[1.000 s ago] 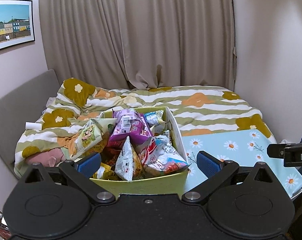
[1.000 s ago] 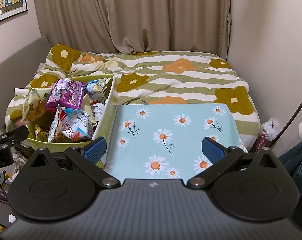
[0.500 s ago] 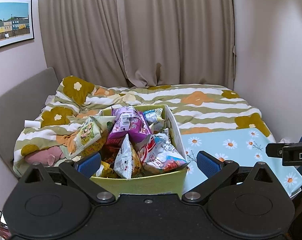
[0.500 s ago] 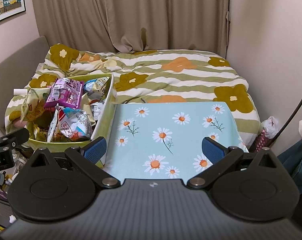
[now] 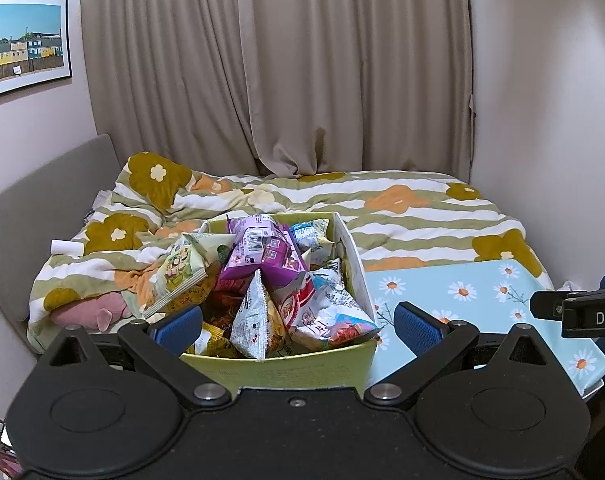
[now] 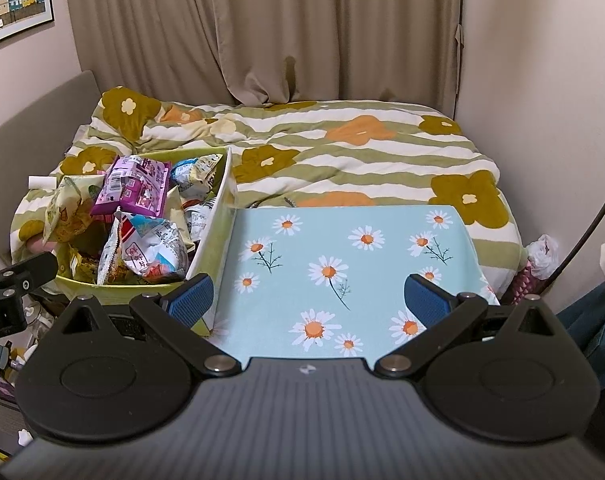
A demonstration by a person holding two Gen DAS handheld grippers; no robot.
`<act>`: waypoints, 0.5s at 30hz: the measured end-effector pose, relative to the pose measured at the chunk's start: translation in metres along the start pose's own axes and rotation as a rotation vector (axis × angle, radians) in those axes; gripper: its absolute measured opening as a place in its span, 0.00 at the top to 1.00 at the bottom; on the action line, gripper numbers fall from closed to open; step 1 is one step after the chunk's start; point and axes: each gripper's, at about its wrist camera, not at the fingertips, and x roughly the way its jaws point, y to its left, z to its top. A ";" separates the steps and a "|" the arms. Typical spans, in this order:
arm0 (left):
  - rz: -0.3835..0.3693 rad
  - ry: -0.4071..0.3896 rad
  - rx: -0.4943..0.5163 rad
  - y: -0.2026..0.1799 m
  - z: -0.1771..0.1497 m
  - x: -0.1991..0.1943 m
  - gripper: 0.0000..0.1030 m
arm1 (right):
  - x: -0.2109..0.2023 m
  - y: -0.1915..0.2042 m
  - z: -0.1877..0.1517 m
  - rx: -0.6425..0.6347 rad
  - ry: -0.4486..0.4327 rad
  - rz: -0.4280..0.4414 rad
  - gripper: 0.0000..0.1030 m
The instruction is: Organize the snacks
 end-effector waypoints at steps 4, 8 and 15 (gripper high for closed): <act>-0.002 0.000 -0.003 0.000 -0.001 -0.001 0.00 | 0.000 0.000 0.000 0.000 -0.001 -0.001 0.00; -0.003 0.002 -0.002 -0.001 -0.001 0.000 0.00 | 0.001 0.002 0.000 0.000 0.000 -0.001 0.00; 0.003 -0.004 -0.001 -0.001 -0.001 0.001 0.00 | 0.001 0.001 0.000 0.000 0.000 -0.001 0.00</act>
